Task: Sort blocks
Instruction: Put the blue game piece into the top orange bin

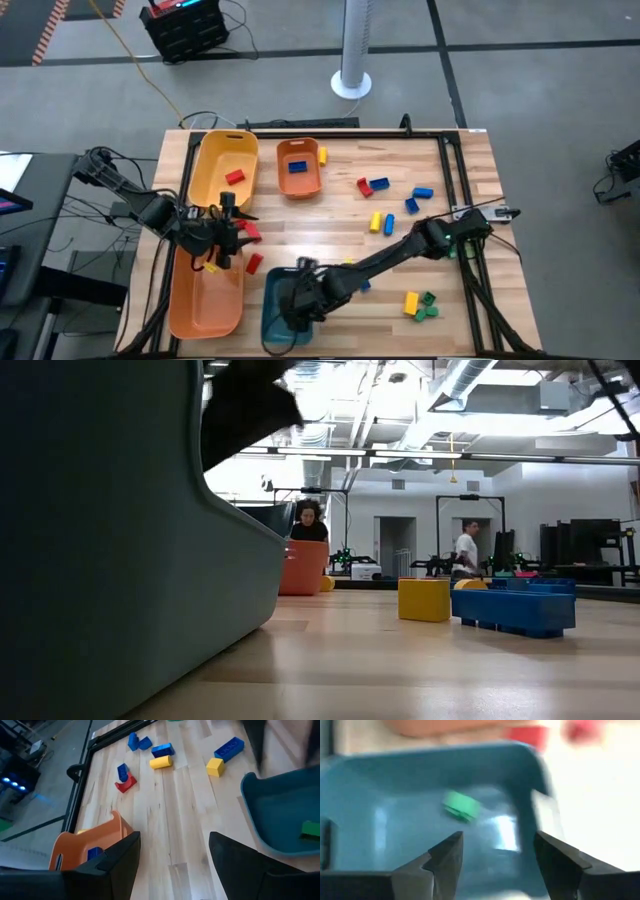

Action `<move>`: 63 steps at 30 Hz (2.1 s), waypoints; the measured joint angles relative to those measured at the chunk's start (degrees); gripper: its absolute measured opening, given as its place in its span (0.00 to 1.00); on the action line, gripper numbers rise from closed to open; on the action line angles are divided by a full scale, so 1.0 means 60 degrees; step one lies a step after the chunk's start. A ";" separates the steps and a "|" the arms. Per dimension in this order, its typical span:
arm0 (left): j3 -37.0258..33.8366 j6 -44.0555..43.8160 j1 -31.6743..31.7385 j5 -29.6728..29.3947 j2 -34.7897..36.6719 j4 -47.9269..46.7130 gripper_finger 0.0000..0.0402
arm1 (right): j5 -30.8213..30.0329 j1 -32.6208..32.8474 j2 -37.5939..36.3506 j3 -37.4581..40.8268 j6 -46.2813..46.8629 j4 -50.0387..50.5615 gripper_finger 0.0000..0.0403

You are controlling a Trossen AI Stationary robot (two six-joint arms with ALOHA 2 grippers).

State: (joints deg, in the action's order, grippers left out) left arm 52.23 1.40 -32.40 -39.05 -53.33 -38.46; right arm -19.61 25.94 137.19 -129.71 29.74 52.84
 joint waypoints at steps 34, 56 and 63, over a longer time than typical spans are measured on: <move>-0.0002 0.0333 0.0529 0.0008 0.0077 -0.0324 0.57 | -0.0694 0.0949 -0.5455 0.9546 0.7963 -0.1230 0.63; 0.0000 0.0253 0.1439 0.0223 0.0077 -0.0332 0.57 | -0.0444 0.1213 -0.3710 0.8714 0.9130 -0.0750 0.63; -0.0004 0.0246 0.1435 0.0223 0.0077 -0.0324 0.57 | -0.0046 0.1086 -0.3595 0.8732 0.8558 -0.0548 0.46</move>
State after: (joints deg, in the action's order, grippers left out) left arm 52.21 2.87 -23.79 -37.71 -52.86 -40.40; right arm -19.89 32.46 115.62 -77.32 81.09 49.55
